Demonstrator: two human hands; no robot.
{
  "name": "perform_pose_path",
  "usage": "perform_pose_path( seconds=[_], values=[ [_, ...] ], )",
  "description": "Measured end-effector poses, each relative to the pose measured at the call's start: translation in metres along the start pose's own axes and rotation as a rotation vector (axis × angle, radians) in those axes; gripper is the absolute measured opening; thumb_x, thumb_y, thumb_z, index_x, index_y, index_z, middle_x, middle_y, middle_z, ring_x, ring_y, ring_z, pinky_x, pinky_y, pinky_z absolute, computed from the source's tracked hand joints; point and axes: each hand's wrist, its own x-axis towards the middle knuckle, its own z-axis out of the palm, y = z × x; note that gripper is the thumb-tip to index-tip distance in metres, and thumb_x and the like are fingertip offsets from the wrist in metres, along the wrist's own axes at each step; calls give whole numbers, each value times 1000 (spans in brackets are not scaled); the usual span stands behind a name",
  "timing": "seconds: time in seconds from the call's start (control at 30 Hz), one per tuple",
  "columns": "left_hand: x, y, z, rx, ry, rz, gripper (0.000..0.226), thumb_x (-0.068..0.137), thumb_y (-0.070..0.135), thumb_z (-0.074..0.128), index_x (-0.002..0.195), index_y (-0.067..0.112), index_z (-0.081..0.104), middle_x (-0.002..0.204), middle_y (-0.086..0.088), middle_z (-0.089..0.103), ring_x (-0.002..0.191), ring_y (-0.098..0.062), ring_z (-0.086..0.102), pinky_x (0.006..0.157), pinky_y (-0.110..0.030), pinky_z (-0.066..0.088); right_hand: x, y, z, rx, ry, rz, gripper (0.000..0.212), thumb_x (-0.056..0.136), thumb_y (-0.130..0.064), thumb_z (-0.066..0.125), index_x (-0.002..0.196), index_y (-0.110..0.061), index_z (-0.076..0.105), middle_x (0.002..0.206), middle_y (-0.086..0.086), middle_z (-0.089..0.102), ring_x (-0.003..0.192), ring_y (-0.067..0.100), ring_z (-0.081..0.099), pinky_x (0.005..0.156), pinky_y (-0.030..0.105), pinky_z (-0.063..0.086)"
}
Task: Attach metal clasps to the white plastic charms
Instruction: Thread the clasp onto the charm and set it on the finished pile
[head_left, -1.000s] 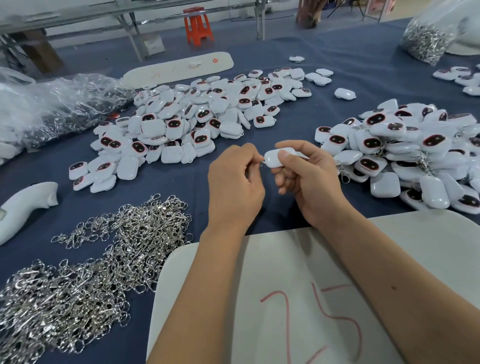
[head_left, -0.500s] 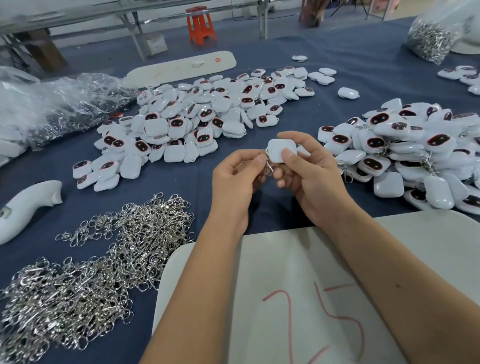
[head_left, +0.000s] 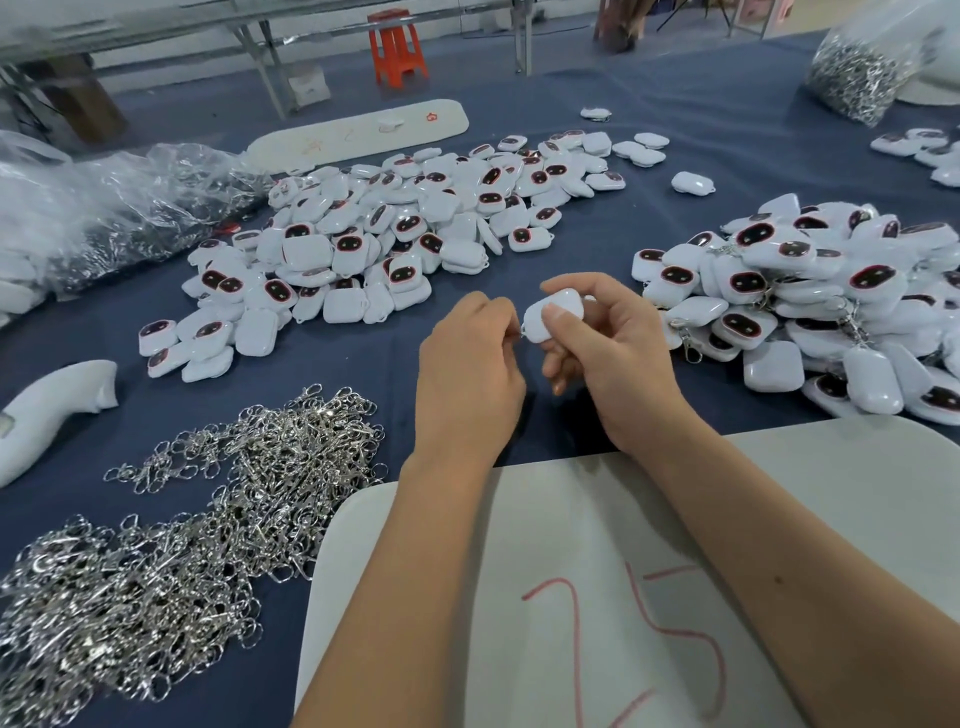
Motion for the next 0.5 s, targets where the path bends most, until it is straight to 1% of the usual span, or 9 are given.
perform_pose_path(
  seconds=[0.07,0.1,0.17,0.23,0.27,0.37,0.47,0.5],
  values=[
    [0,-1,1,51,-21,-25,15,84,-3,57,82,11,62,84,-3,56,75,-29,53,63,-41,38,-2,1,3,-100,-8,-48,17,100,-1,61,116,-6,66,72,3,67,50,18,59,44,27,48],
    [0,-2,2,42,-19,-46,14,85,-2,59,82,11,62,83,-3,57,75,-28,54,65,-41,40,-2,2,4,-115,-10,-59,18,100,-2,62,117,-7,66,72,3,68,50,18,60,44,27,49],
    [-1,-4,4,-96,13,-140,13,88,3,64,81,14,65,81,2,62,76,-21,58,70,-40,47,-2,3,3,-78,-9,-58,18,102,-3,61,118,-8,66,72,0,68,52,17,60,46,28,50],
    [-2,-3,6,-272,54,-254,15,89,8,69,81,20,66,78,8,66,75,-11,62,73,-31,51,1,3,1,-7,18,-35,18,103,-5,60,120,-9,66,72,0,68,53,17,60,46,29,50],
    [-2,-2,7,-318,70,-286,16,89,9,70,82,23,66,78,10,67,75,-7,62,73,-27,52,2,3,0,31,46,-18,18,104,-6,59,119,-9,66,72,2,67,53,17,60,46,28,49],
    [-2,-4,9,-348,98,-322,17,87,12,72,92,28,66,83,10,68,78,-4,64,72,-20,52,6,3,-2,140,185,24,20,102,-5,57,117,-13,66,75,6,67,52,17,59,45,27,48],
    [-1,-7,7,-361,126,-342,16,87,14,73,92,27,67,83,12,67,79,-2,64,71,-13,49,8,3,-3,119,365,-30,31,97,-3,59,125,-18,62,94,12,67,59,16,64,48,26,51],
    [-1,-7,6,-364,128,-349,15,87,13,73,92,27,67,83,12,67,79,0,63,70,-12,48,8,2,-4,85,424,-66,37,97,-2,59,129,-18,59,98,11,66,62,16,66,49,26,52]
  ],
)
